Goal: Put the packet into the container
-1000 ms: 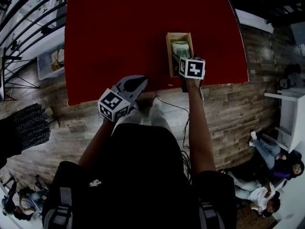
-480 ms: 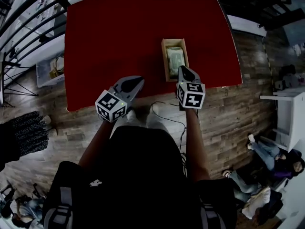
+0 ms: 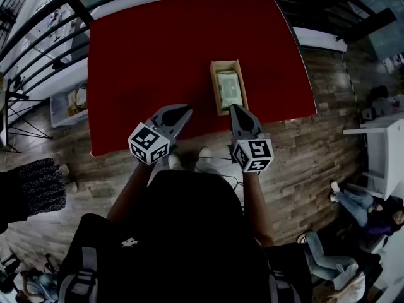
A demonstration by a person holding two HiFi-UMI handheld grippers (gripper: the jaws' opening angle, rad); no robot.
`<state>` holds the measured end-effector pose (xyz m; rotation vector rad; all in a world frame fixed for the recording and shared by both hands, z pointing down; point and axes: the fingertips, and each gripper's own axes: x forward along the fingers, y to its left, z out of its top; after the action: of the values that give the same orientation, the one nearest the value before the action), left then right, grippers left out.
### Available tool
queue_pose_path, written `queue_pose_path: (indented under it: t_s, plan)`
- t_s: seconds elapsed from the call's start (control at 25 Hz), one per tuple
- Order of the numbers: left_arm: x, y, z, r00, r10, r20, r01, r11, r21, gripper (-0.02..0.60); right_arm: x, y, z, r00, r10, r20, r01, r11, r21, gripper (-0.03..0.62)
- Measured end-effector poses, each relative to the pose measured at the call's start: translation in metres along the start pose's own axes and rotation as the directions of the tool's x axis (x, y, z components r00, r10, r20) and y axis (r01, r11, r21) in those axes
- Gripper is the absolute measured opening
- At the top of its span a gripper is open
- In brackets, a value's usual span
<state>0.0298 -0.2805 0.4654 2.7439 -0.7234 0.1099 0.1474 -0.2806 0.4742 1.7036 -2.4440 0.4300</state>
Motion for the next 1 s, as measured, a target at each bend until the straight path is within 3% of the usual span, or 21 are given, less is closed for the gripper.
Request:
queue_pose_path:
  t_s: [0.32,1.0]
  plan:
    - [0.002,-0.008,0.009,1.000,-0.015,0.013,0.015,1.000,0.023,0.009,-0.015,0.013,0.016,0.997,0.033,0.070,-0.032,0.999,-0.006,0.021]
    - [0.002,-0.018,0.013,0.999,-0.026,0.026,0.025,0.999,0.037,0.009,-0.016,0.023,0.021,0.996,0.057,0.062,-0.055,0.998,-0.040,0.020]
